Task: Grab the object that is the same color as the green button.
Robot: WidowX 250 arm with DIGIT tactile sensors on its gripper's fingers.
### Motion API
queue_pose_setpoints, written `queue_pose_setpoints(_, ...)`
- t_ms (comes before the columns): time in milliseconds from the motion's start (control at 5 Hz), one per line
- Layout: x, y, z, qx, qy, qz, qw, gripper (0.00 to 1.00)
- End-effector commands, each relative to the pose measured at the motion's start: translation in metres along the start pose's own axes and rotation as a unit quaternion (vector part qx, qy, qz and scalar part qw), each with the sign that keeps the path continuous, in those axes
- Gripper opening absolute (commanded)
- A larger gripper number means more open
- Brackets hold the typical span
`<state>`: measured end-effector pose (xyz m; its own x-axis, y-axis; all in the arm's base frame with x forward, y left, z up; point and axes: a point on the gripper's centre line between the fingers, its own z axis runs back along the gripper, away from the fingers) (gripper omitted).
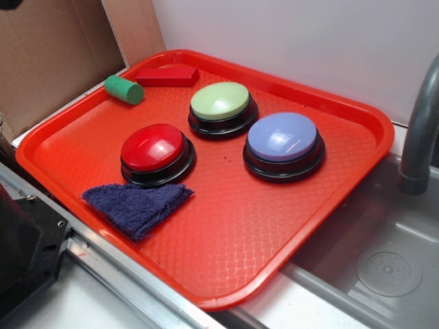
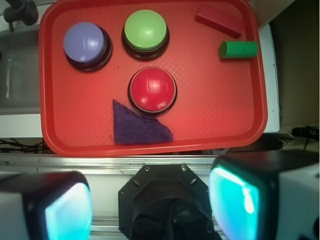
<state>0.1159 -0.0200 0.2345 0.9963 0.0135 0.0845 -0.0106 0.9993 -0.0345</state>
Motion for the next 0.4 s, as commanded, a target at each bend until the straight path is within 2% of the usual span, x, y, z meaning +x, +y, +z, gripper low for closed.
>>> queue_pose_setpoints(0,0.0,0.0,0.0,0.0,0.0,0.0,1.0,1.0)
queue_pose_setpoints(200,0.009,0.0096,-0.0058,-0.014,-0.011,0.055,0.998,1.0)
